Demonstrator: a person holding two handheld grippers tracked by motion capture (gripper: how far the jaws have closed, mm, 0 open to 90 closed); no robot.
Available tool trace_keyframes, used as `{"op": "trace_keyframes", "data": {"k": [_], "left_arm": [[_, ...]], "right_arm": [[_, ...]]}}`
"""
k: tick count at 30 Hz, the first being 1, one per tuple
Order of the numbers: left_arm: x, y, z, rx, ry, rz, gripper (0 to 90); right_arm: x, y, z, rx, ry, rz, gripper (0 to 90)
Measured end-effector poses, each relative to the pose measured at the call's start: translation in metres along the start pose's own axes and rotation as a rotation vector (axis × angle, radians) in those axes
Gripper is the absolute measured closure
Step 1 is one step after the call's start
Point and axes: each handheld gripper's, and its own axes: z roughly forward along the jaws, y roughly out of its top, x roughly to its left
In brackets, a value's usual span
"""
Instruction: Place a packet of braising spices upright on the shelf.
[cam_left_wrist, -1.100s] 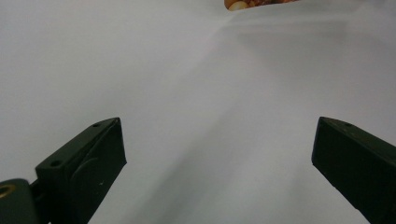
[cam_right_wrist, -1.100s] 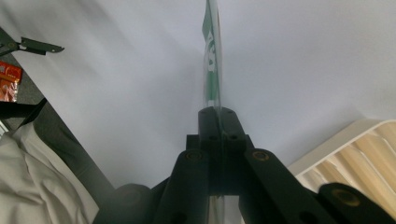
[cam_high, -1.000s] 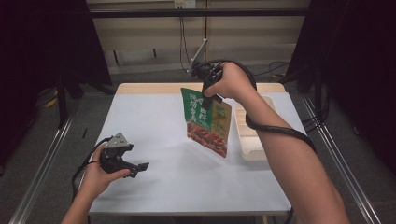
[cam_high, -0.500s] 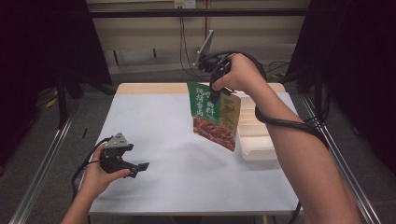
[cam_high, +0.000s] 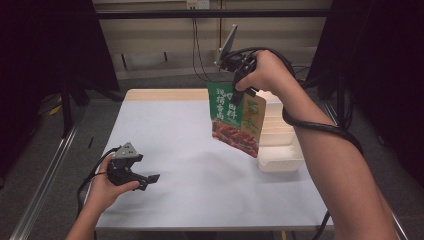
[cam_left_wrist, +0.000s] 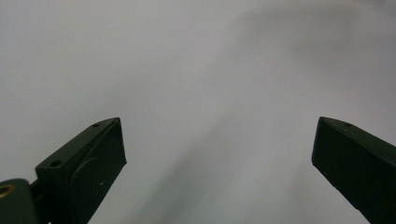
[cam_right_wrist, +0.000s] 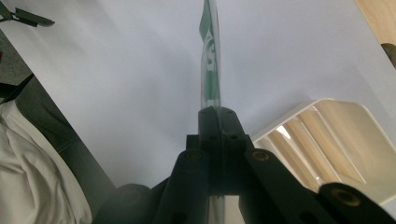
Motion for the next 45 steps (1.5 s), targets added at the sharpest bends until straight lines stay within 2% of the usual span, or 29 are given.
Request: {"op": "trace_keyframes", "data": {"k": [9, 21, 24, 29, 34, 45], "left_arm": [[0.000, 0.000, 0.000, 0.005, 0.002, 0.002, 2.6], [-0.001, -0.001, 0.002, 0.004, 0.003, -0.006, 2.6], [-0.001, -0.001, 0.001, 0.010, 0.009, -0.001, 2.6], [-0.001, -0.001, 0.002, -0.004, 0.008, -0.005, 2.6], [-0.002, 0.000, 0.001, 0.018, 0.008, 0.002, 2.6], [-0.002, 0.000, 0.001, 0.019, 0.010, 0.001, 2.7]], "right_arm": [[-0.007, -0.010, -0.012, -0.010, 0.012, 0.033, 90.0], [-0.019, -0.024, -0.025, -0.007, 0.002, 0.042, 90.0], [-0.022, -0.027, -0.026, -0.006, -0.002, 0.060, 90.0], [-0.026, -0.032, -0.026, 0.002, -0.007, 0.067, 90.0], [-0.030, -0.038, -0.027, 0.009, -0.013, 0.063, 90.0], [-0.036, -0.051, -0.029, 0.007, -0.022, 0.083, 90.0]]}}
